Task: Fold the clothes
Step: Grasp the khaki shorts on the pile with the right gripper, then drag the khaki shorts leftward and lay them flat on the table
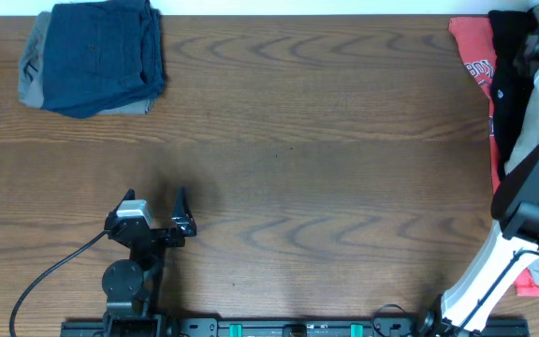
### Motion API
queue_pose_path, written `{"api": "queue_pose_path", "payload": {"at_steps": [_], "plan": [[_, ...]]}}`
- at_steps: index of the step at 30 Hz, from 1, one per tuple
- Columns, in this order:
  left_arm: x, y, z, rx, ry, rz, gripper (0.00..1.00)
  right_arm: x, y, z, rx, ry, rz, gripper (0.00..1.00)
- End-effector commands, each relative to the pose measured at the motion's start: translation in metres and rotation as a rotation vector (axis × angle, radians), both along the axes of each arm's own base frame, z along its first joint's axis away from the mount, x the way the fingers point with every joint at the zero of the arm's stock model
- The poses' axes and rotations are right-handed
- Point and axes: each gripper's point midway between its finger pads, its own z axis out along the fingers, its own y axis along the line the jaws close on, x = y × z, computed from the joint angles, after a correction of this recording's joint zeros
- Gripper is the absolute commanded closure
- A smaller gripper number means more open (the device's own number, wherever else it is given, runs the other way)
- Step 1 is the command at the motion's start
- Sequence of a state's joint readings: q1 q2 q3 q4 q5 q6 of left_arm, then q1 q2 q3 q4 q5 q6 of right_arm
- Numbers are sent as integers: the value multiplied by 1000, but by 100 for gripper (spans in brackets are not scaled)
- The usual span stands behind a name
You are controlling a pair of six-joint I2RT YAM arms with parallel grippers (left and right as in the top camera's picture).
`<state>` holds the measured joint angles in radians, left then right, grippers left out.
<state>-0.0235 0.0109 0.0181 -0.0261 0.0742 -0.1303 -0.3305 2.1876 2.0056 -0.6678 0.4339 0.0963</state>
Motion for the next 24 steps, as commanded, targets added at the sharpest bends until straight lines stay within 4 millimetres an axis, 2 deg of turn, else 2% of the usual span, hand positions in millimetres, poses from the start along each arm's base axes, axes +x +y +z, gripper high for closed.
{"api": "queue_pose_path", "payload": {"at_steps": [1, 6, 11, 16, 18, 19, 20, 24], "plan": [[-1, -2, -15, 6, 46, -11, 2, 9, 30, 37, -10, -76, 39, 99], [-1, -2, -15, 6, 47, -11, 2, 19, 74, 42, -4, -63, 118, 99], [-1, -2, -15, 6, 46, -11, 2, 30, 133, 35, 32, -36, 238, 99], [-1, -2, -15, 6, 47, -11, 2, 39, 210, 24, 136, -17, 420, 99], [-1, -2, -15, 6, 46, -11, 2, 39, 248, 20, 194, -5, 510, 99], [-1, -2, -15, 6, 46, -11, 2, 38, 264, 18, 219, -1, 547, 99], [-1, -2, -15, 6, 47, -11, 2, 35, 289, 15, 260, 7, 591, 99], [-1, -2, -15, 6, 47, -11, 2, 24, 351, 5, 332, 48, 715, 99]]}}
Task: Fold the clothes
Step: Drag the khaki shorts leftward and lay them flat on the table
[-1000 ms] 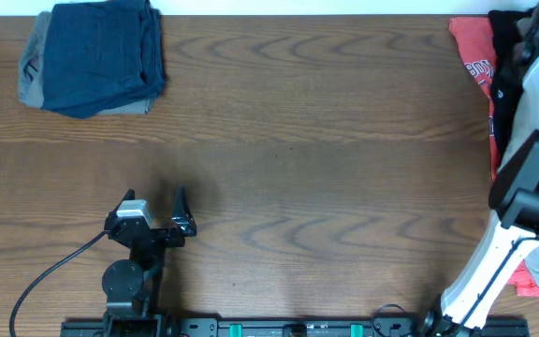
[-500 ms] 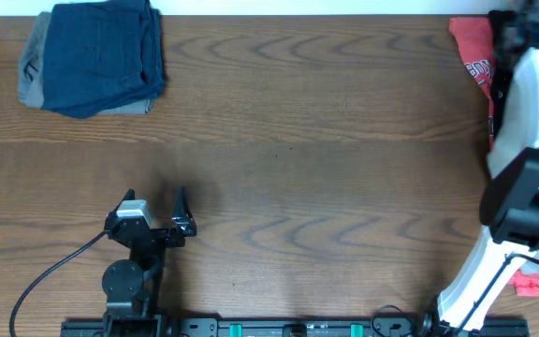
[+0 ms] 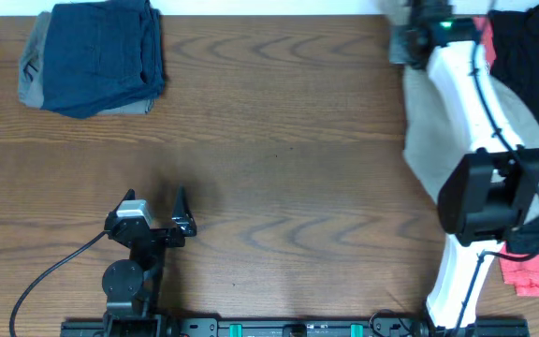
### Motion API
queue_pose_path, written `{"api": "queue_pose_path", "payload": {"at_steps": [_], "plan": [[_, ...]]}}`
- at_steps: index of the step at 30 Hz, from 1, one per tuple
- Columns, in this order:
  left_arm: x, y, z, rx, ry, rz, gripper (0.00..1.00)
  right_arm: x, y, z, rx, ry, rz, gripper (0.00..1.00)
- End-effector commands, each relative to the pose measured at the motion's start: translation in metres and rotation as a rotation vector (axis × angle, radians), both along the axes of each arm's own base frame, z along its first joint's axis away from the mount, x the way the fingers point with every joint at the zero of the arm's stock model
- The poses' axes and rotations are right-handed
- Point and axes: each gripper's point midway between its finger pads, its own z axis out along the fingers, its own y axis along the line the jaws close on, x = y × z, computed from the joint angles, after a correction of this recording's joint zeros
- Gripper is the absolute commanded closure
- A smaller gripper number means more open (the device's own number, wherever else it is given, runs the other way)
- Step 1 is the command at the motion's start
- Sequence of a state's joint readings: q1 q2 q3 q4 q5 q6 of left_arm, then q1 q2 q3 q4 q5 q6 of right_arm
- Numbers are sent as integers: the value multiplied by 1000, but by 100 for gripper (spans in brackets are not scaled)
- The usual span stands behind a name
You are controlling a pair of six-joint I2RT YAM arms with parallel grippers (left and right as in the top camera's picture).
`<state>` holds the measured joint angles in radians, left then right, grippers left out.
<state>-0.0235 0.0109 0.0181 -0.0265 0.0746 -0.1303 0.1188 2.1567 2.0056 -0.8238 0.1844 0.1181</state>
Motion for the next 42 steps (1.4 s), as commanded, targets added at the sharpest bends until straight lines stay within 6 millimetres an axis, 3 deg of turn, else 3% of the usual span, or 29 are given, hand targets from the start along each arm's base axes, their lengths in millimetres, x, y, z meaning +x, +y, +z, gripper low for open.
{"api": "queue_pose_path", "payload": {"at_steps": [1, 8, 15, 21, 24, 28, 31, 34, 37, 39, 42], "plan": [[-1, -2, -15, 6, 46, -11, 2, -12, 77, 18, 137, -10, 155, 99], [-1, -2, -15, 6, 46, -11, 2, -62, 203, -15, 245, 123, 431, 99], [-1, -2, -15, 6, 46, -11, 2, -136, 313, -38, 285, 235, 655, 99], [-1, -2, -15, 6, 46, -11, 2, -194, 370, -41, 264, 272, 801, 99], [-1, -2, -15, 6, 46, -11, 2, -210, 375, -43, 251, 302, 819, 91], [-1, -2, -15, 6, 46, -11, 2, -225, 369, -49, 253, 378, 810, 48], [-1, -2, -15, 6, 46, -11, 2, -230, 358, -50, 240, 423, 791, 34], [-1, -2, -15, 6, 46, -11, 2, -226, 341, -43, 230, 436, 757, 12], [-1, -2, -15, 6, 46, -11, 2, -206, 308, -33, 178, 410, 674, 2], [-1, -2, -15, 6, 46, -11, 2, -192, 281, -27, 148, 403, 605, 1], [-1, -2, -15, 6, 46, -11, 2, -169, 218, -26, 92, 427, 409, 1]]}}
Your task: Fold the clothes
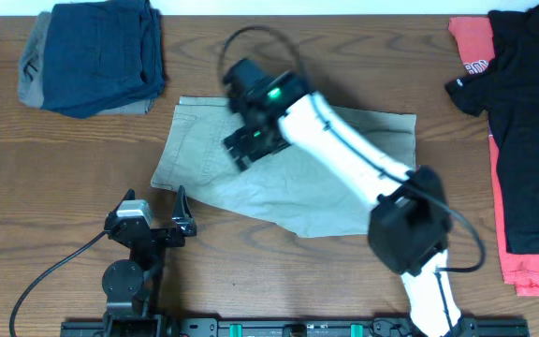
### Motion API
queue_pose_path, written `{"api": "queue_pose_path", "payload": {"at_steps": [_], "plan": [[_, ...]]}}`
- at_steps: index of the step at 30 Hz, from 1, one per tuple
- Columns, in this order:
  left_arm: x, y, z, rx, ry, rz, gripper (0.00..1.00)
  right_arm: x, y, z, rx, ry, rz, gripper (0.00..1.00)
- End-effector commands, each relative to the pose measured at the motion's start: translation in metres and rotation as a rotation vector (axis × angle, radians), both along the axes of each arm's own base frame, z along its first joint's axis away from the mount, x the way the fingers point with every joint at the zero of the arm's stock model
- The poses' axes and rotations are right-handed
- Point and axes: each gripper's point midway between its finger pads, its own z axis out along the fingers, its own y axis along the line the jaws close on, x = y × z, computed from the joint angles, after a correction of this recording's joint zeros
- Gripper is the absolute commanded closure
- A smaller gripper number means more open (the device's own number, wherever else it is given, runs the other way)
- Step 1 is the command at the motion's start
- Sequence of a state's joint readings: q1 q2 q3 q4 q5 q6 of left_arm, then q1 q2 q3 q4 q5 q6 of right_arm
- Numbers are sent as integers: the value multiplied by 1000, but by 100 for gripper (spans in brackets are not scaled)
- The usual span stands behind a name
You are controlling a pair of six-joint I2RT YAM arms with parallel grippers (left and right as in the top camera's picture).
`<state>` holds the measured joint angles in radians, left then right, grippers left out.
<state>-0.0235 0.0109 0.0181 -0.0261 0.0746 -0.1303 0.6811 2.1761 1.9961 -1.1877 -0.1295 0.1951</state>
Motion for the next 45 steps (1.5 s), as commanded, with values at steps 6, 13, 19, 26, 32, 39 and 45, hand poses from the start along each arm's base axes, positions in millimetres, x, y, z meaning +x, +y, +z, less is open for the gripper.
{"api": "queue_pose_path", "payload": {"at_steps": [6, 13, 19, 26, 32, 39, 45], "plan": [[-1, -2, -15, 6, 47, -11, 2, 51, -181, 19, -277, -4, -520, 1], [-1, -2, -15, 6, 47, -11, 2, 64, -271, 18, -295, 48, -720, 1], [-1, -2, -15, 6, 47, -11, 2, 64, -311, 15, -302, 68, -780, 1], [-1, -2, -15, 6, 46, -11, 2, 60, -327, -13, -312, 97, -749, 9], [-1, -2, -15, 6, 47, -11, 2, 56, -327, -52, -311, 99, -731, 12], [-1, -2, -15, 6, 46, -11, 2, 62, -328, -75, -288, 59, -741, 36], [-1, -2, -15, 6, 47, -11, 2, 61, -327, -84, -285, 53, -741, 37]]}}
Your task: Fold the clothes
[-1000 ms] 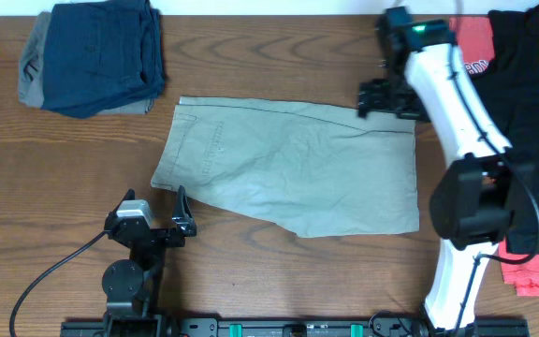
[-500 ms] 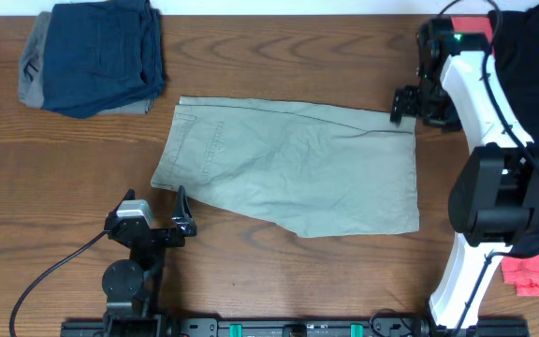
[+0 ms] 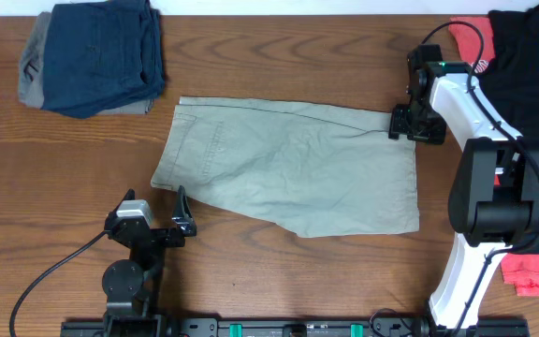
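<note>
A pair of khaki shorts (image 3: 288, 173) lies spread flat in the middle of the table, waistband to the left and leg hems to the right. My right gripper (image 3: 406, 124) sits at the shorts' far right corner, right on the hem edge. Whether its fingers pinch the cloth does not show from above. My left gripper (image 3: 154, 203) rests near the front left, just below the shorts' near left corner, fingers apart and holding nothing.
A folded stack of blue and grey clothes (image 3: 92, 56) lies at the far left corner. On the right edge are a black shirt (image 3: 531, 103) and a red garment (image 3: 471, 42) under it. A black cable (image 3: 45, 276) trails from the left arm.
My right gripper was over the left part of the shorts near the waistband. It is now at their far right corner. The shorts lie in much the same place; the left arm has not moved.
First my right arm was at the clothes pile on the right and the table's middle was bare. Then it had the khaki shorts hanging at the back right. Later the shorts lay spread in the middle with the gripper on their left part, now at the right corner.
</note>
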### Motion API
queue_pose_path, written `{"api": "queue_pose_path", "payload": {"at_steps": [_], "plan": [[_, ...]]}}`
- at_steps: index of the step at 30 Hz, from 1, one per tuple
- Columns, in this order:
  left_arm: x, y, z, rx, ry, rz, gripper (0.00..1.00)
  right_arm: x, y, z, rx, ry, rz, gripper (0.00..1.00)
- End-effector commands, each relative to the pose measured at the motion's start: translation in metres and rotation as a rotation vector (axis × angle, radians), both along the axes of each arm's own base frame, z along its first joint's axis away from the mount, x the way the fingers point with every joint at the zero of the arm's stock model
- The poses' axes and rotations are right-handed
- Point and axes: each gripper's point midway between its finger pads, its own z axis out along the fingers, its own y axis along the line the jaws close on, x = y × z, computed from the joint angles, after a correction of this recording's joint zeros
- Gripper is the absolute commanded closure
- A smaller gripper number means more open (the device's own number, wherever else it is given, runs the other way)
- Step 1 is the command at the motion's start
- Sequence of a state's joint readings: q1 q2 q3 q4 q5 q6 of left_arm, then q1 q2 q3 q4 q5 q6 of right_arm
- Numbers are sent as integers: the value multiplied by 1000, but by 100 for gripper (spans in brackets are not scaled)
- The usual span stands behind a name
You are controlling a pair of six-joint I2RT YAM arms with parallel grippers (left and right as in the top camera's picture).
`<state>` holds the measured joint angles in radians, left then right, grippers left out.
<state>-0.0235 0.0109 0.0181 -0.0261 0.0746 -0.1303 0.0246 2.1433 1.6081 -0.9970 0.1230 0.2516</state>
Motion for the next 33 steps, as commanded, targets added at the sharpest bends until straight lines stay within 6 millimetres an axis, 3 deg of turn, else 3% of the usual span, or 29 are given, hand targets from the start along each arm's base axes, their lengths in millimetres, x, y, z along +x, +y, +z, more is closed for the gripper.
{"api": "queue_pose_path", "payload": {"at_steps": [1, 8, 11, 18, 22, 33], "plan": [[-1, -2, -15, 6, 46, -11, 2, -1, -2, 4, 0, -21, 0, 38], [-1, -2, -15, 6, 47, -11, 2, 2, -2, -2, 1, -39, 0, 50], [-1, -2, -15, 6, 46, -11, 2, 5, -2, -2, 2, -51, 0, 63], [-1, -2, -15, 6, 46, -11, 2, 9, 0, -2, 12, -68, 2, 80], [-1, -2, -15, 6, 46, -11, 2, 10, 0, -2, 12, -72, 2, 99], [-1, -2, -15, 6, 46, -11, 2, 12, 0, 0, 11, -81, 1, 99]]}}
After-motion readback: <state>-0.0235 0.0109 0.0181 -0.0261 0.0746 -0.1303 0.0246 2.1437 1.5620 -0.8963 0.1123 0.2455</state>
